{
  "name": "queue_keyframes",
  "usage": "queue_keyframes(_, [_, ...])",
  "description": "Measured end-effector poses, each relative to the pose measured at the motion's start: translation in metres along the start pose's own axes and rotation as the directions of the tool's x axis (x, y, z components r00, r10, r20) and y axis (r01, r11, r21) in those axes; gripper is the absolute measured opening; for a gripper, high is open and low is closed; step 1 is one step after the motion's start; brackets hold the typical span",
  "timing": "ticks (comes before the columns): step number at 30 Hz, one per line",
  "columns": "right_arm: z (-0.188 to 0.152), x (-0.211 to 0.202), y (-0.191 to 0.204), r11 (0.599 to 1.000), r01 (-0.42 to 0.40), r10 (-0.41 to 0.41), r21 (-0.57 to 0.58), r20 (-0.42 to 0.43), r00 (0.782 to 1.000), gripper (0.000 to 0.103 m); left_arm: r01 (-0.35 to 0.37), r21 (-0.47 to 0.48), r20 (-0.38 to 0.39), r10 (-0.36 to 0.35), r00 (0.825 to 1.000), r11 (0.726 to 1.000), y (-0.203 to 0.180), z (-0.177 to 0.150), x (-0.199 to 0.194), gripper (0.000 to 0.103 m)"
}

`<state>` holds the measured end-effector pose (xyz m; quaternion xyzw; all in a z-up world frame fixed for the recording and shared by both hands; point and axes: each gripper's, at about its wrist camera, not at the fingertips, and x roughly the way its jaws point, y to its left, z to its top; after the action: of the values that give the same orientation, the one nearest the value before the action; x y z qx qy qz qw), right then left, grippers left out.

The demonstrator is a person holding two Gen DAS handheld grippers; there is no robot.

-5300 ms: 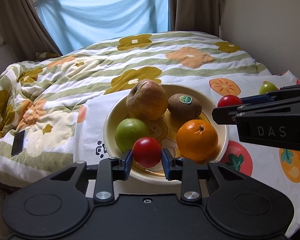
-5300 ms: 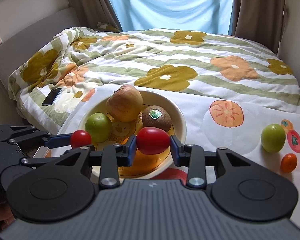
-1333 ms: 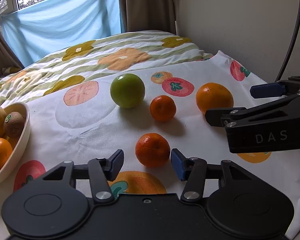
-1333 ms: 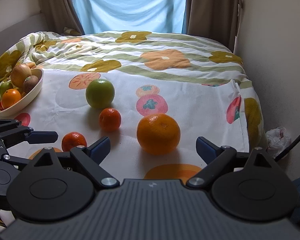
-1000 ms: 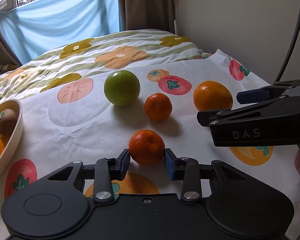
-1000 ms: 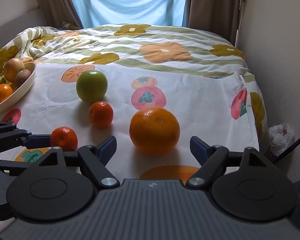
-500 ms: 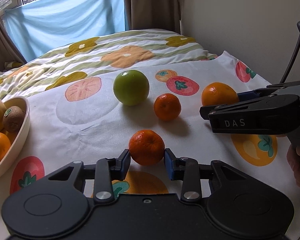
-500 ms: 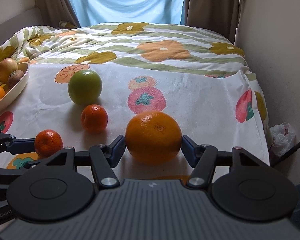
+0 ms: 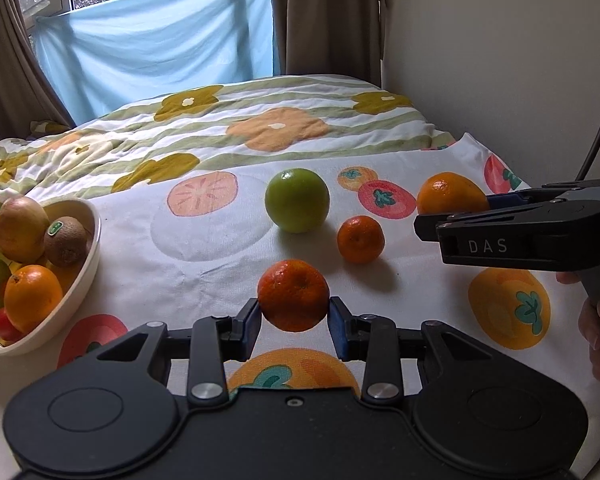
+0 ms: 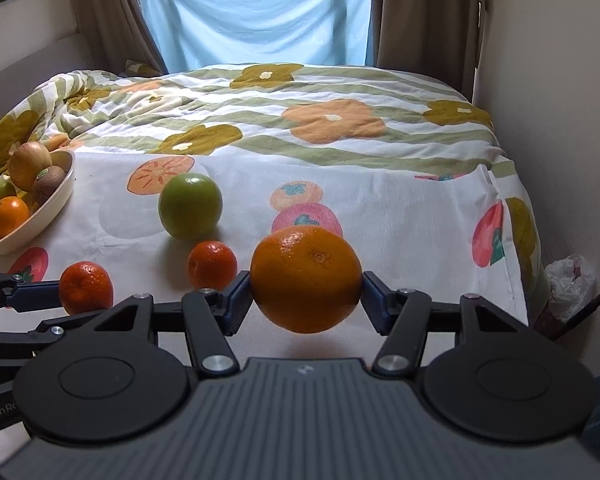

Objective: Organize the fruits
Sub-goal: 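Carry the tangerine and large orange with both tools over the bowl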

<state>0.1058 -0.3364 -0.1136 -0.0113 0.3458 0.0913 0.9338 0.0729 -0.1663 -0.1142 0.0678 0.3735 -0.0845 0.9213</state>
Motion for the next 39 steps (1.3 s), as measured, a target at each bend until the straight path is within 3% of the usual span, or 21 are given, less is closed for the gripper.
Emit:
queue_keyframes(10, [0.032, -0.033, 0.04, 0.996, -0.075, 0.077, -0.043, 0.053, 0.996, 0.073, -0.074, -0.064, 0.052, 0.078, 0.996, 0.995, 0.037, 0.009, -0.047, 0.04])
queue_keyframes(23, [0.066, -0.053, 0.134, 0.979, -0.178, 0.186, -0.1, 0.072, 0.98, 0.073, -0.169, -0.112, 0.075, 0.178, 0.981, 0.979, 0.118, 0.012, -0.095, 0.04])
queue_keyframes(30, [0.082, -0.048, 0.192, 0.971, -0.211, 0.22, -0.117, 0.071, 0.973, 0.073, -0.191, -0.117, 0.075, 0.201, 0.977, 0.975, 0.17, 0.01, -0.107, 0.04])
queue_keyframes(39, [0.095, -0.026, 0.259, 0.968, -0.226, 0.233, -0.112, 0.056, 0.971, 0.073, -0.192, -0.096, 0.044, 0.197, 0.979, 0.977, 0.232, 0.006, -0.092, 0.04])
